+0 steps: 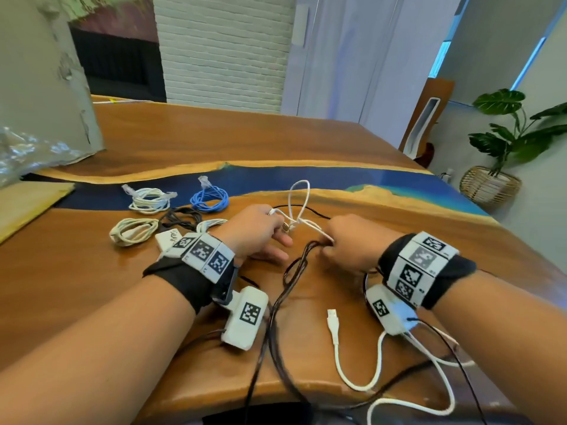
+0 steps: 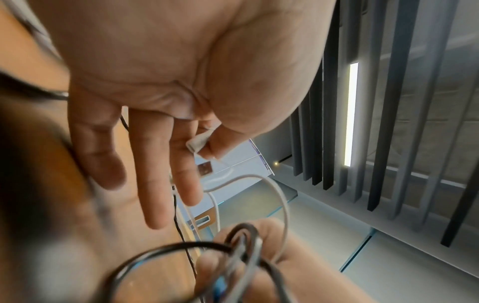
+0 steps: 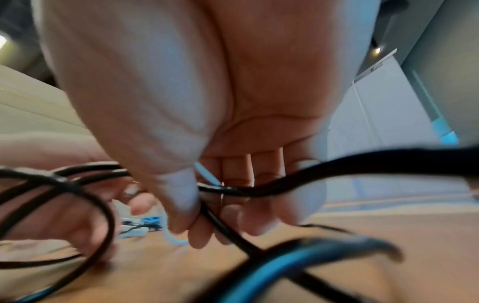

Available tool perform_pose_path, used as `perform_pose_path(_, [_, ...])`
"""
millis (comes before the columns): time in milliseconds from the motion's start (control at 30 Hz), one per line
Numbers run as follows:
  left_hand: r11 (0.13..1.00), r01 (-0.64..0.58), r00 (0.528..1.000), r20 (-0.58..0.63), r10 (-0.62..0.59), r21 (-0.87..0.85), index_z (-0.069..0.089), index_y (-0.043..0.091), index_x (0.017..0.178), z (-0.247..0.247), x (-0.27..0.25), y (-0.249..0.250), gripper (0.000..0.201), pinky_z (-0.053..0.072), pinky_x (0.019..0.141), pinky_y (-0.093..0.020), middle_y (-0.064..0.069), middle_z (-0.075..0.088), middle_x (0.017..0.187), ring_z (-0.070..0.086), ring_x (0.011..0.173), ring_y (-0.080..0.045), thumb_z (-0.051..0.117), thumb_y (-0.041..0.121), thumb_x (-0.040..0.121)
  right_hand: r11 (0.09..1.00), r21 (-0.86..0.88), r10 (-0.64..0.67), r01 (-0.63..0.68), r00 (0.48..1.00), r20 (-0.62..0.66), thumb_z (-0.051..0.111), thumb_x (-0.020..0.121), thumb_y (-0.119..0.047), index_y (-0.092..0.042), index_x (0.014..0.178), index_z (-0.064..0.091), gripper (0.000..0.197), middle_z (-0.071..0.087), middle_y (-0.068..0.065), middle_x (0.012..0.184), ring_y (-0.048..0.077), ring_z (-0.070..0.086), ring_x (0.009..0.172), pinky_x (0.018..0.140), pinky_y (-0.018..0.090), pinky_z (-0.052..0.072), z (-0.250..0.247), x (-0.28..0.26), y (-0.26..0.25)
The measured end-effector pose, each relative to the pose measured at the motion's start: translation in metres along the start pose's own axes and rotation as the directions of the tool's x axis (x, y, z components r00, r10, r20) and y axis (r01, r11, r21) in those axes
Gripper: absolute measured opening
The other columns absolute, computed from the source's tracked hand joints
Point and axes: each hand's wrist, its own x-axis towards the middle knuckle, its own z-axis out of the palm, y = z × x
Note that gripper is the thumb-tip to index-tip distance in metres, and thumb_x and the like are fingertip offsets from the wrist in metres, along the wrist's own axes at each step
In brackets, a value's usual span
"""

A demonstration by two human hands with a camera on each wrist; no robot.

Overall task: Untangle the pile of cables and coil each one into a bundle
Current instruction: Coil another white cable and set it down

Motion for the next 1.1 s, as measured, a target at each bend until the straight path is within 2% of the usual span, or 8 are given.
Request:
perform_pose_path(200, [0.982,-0.161,0.977,-0.122,0.173,0.099,0.059,0.012,0.081,0.001,-0.003,0.007,0.022,0.044,0.065,-0.032,-0.012,0.073,0.09,0.061,0.077,-0.022,0.049,0.016,0.099,0.942,-0.191,0.243,-0.275,0.954,-0.177,0.046,0.104,-0.044,-0.018,0.092,0.065,0.034,0.064,0.0,0.083,0.021,0.062,0.078,0.073,0.035,0.054,-0.018,0.04,0.058])
perform_pose_path(400, [0.96,-0.22,0.968,-0.085,0.237,0.176,0.064,0.015,0.075,0.012,0.0,0.013,0.026,0.034,0.053,-0.028,-0.004,0.05,0.068,0.041,0.057,-0.016,0.054,0.022,0.098,0.884,0.285,0.437,-0.371,0.871,-0.224,0.058,0.099,-0.016,0.0,0.089,0.069,0.022,0.069,0.011,0.073,0.026,0.064,0.06,0.043,0.024,0.045,-0.039,0.067,0.092])
perform_pose_path(467, [0.95,-0.229,0.971,-0.024,0.24,0.213,0.067,0.014,0.08,0.019,-0.001,0.012,0.024,0.036,0.048,-0.025,-0.003,0.054,0.07,0.043,0.054,-0.014,0.055,0.022,0.098,0.883,0.288,0.45,-0.371,0.842,-0.296,0.061,0.096,-0.007,0.001,0.088,0.07,0.015,0.072,0.015,0.076,0.031,0.067,0.068,0.05,0.028,0.046,-0.044,0.068,0.095])
perform_pose_path(567, [0.935,-0.258,0.966,0.029,0.258,0.243,0.07,0.01,0.087,0.027,-0.001,0.013,0.025,0.042,0.048,-0.022,-0.006,0.062,0.078,0.054,0.052,-0.014,0.054,0.023,0.1,0.917,0.258,0.393,-0.305,0.804,-0.446,0.056,0.094,0.001,-0.005,0.111,0.073,0.025,0.071,0.016,0.098,0.037,0.065,0.094,0.071,0.036,0.047,-0.05,0.07,0.097])
perform_pose_path(700, [0.931,-0.264,0.964,0.031,0.265,0.251,0.069,0.004,0.092,0.032,0.003,0.022,0.024,0.052,0.06,-0.03,-0.008,0.071,0.093,0.07,0.06,-0.02,0.054,0.02,0.1,0.943,0.198,0.324,-0.267,0.87,-0.37,0.062,0.093,-0.006,-0.014,0.153,0.043,0.063,0.058,0.013,0.142,0.034,0.059,0.123,0.088,0.036,0.051,-0.064,0.069,0.102])
perform_pose_path(767, [0.932,-0.274,0.96,0.011,0.279,0.238,0.071,0.005,0.093,0.035,0.005,0.026,0.021,0.058,0.067,-0.034,-0.01,0.074,0.097,0.075,0.069,-0.022,0.055,0.018,0.101,0.955,0.151,0.288,-0.255,0.919,-0.269,0.065,0.093,-0.01,-0.017,0.159,0.034,0.074,0.047,0.006,0.157,0.029,0.056,0.13,0.092,0.032,0.048,-0.068,0.063,0.102])
perform_pose_path(967, [0.947,-0.32,0.938,-0.132,0.32,0.021,0.06,0.02,0.128,0.031,0.006,0.031,0.029,0.057,0.066,-0.026,-0.008,0.078,0.095,0.073,0.074,-0.019,0.046,0.009,0.105,0.932,0.277,0.26,-0.234,0.964,-0.06,0.077,0.089,-0.016,-0.02,0.163,0.018,0.095,0.067,0.007,0.121,0.002,0.065,0.048,0.045,0.017,0.045,-0.071,0.036,0.108])
perform_pose_path(1100, [0.928,-0.372,0.923,-0.113,0.369,-0.014,0.047,0.033,0.142,0.032,0.004,0.033,0.05,0.059,0.069,-0.028,-0.006,0.078,0.092,0.075,0.084,-0.026,0.047,0.002,0.104,0.831,0.557,0.092,-0.008,0.988,-0.124,0.081,0.086,-0.018,-0.012,0.161,0.026,0.093,0.044,0.003,0.157,0.006,0.073,0.071,0.06,0.024,0.055,-0.082,0.02,0.104])
